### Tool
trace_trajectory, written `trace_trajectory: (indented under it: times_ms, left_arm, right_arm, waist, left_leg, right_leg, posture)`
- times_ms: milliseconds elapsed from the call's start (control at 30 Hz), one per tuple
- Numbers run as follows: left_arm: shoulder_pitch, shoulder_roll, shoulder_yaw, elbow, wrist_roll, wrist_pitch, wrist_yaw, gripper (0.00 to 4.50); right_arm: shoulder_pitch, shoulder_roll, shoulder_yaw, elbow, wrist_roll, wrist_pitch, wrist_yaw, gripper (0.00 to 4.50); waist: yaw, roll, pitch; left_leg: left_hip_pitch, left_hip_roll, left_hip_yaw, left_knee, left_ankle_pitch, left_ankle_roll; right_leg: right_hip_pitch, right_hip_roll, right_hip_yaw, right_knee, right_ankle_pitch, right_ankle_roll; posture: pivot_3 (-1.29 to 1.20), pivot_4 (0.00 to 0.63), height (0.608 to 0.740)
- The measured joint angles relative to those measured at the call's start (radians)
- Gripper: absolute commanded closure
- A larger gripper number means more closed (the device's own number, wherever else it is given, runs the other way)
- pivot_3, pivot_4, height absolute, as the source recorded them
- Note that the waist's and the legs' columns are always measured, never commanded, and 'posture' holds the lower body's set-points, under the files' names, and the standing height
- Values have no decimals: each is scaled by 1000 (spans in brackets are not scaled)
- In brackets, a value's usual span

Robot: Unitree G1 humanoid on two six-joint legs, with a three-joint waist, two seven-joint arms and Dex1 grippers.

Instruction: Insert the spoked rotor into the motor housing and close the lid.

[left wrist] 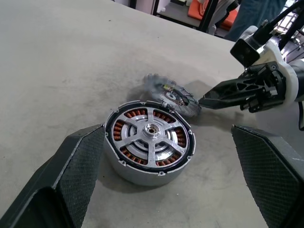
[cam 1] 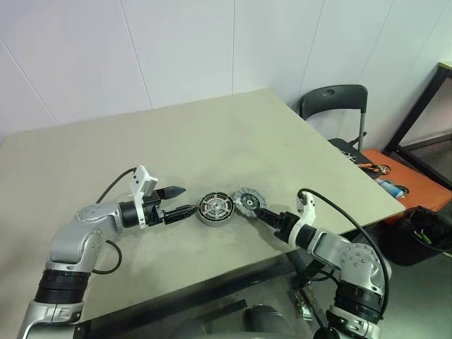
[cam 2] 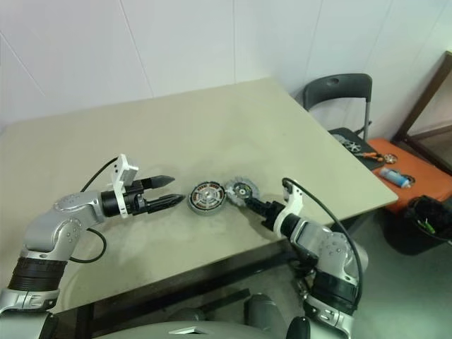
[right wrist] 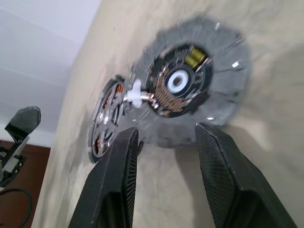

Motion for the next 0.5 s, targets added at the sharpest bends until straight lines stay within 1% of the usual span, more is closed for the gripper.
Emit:
trace_trajectory:
  times_ms: [67,167,367,500]
  left_arm:
    - [0,0,0,1,1,-7,0,0]
    - [1,0,0,8,6,-10,1,0]
    - [0,-8,0,12,12,-22,0,0]
    - [0,-8,0,28,13,-31,-10,0]
  right_arm:
    - [0,-9,-37,-4,52,27,1,2522]
    - [1,-33,-61,-9,89,41,-2,2522]
    - [54,-32,-22,2,87,3,-37,2522]
    - [56,-35,-11,28,91,-41,-39,2522]
  waist:
    - [0,0,0]
    - [0,0,0]
    - [-1,0,0]
    - [-3,-1,0]
  left_leg:
    - [0,0,0,0,0,0]
    - [0,0,0,0,0,0]
    - [0,0,0,0,0,0]
    - [1,0,1,0,0,0]
  right_leg:
    - [0,0,0,0,0,0]
    - [0,0,0,0,0,0]
    - [0,0,0,0,0,0]
    - [3,0,0,0,-1,0]
  posture:
    - [0,0,740]
    - [0,0,740]
    - [0,0,740]
    - [0,0,740]
